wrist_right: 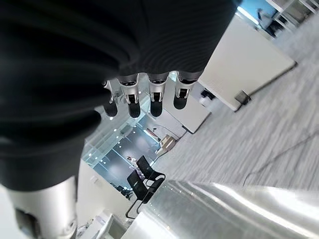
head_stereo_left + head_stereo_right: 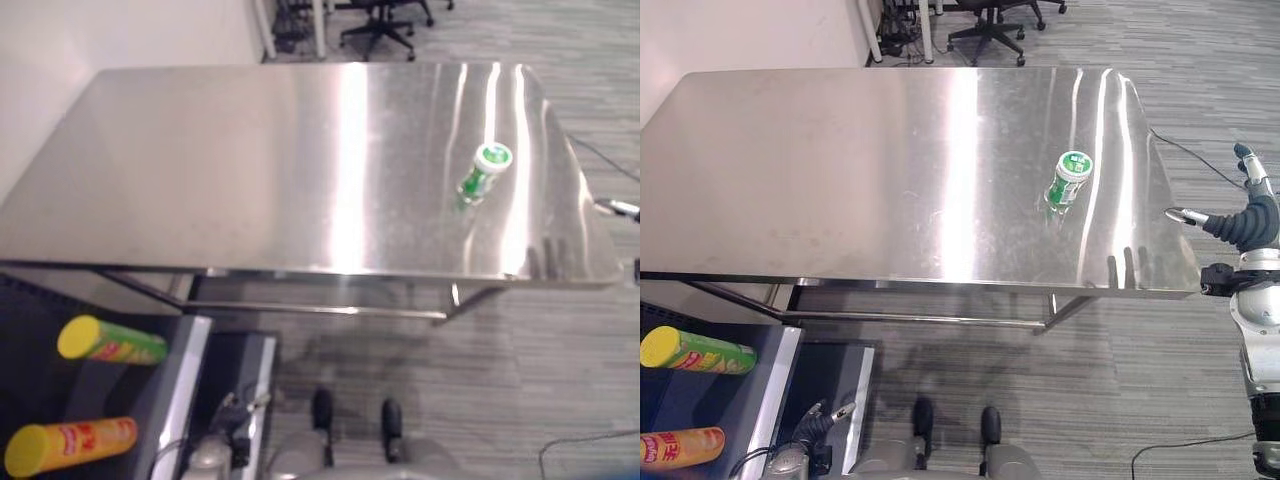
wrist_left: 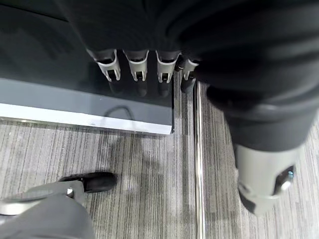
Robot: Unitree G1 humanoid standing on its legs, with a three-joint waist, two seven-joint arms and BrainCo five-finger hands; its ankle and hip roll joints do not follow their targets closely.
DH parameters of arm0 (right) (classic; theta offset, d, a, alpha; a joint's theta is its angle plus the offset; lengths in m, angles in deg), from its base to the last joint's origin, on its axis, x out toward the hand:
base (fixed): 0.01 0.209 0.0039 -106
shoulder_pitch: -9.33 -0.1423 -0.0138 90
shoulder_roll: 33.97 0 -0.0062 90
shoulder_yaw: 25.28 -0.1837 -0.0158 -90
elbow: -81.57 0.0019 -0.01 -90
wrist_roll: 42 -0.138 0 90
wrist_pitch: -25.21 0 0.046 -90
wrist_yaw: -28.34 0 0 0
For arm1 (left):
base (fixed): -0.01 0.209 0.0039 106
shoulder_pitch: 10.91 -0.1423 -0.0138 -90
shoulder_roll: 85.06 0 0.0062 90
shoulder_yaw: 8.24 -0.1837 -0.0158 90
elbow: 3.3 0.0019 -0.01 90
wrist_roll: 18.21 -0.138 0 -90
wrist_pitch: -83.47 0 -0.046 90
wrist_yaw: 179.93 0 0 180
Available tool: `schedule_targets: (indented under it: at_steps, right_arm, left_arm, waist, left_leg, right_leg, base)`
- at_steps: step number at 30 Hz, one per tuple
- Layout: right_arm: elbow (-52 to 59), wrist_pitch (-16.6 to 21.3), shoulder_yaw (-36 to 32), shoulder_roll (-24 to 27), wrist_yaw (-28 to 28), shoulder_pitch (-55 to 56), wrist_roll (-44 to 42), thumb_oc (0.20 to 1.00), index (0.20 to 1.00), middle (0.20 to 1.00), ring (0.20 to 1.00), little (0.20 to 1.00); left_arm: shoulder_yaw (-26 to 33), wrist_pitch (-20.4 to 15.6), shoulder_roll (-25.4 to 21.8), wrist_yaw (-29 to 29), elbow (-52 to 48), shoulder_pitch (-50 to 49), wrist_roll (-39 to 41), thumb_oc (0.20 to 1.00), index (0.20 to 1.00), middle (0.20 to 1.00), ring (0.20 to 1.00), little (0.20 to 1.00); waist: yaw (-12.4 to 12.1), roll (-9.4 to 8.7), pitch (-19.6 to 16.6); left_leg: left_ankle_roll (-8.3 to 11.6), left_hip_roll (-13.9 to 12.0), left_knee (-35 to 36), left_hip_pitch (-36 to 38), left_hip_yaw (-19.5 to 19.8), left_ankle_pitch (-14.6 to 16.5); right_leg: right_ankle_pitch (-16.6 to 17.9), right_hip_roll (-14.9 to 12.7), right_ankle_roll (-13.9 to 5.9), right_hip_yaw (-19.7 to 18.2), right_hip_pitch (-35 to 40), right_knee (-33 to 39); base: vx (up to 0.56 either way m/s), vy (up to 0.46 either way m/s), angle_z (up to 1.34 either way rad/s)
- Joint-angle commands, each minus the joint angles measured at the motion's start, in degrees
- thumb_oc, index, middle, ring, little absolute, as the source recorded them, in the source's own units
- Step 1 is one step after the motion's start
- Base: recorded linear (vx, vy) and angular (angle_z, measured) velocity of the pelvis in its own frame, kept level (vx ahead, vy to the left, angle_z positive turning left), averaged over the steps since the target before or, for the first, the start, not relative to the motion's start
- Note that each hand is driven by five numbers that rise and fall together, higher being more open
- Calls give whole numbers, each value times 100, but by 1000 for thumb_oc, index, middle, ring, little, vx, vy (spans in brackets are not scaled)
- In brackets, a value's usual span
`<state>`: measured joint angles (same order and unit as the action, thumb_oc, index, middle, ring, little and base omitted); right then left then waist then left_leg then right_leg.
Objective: Put the goods on the table back onto the shelves and tidy them up.
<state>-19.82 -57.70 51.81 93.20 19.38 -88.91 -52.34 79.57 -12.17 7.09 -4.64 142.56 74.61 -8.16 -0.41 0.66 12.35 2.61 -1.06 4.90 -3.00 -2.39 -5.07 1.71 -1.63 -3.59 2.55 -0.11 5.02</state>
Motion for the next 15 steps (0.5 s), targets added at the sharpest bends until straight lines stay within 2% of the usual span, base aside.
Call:
schedule_targets:
  at_steps: [1,6,15]
  right_arm:
    - [-2,277,170,42,8,-384,-378,1000,1000,1000,1000,1000]
    - [-251,282,521,33,164,-790,-770,1000,1000,1000,1000,1000]
    - [-789,224,1059,118,325,-1268,-941,1000,1000,1000,1000,1000]
  left_arm:
    - [-130,-98,-450,19,-125,37,-21,1000,1000,1000,1000,1000]
    - [-197,-98,-471,82,-97,-57,-20,1000,1000,1000,1000,1000]
    - [-264,-120,-463,108,-82,-180,91,1000,1000,1000,1000,1000]
  waist:
    - [-150,-259,-241]
    - [-235,-223,-222]
    - [-348,-211,-175]
  left_leg:
    - [389,-410,-1008,-336,1,967]
    - [404,-398,-979,-350,43,930]
    - [425,-372,-918,-385,161,868]
  right_leg:
    - [-876,-935,-990,174,-27,-821]
    - [-890,-920,-983,203,-13,-802]
    - [-899,-919,-984,301,8,-794]
  base:
    - [11,-26,3]
    - [13,-16,3]
    - [11,-16,8]
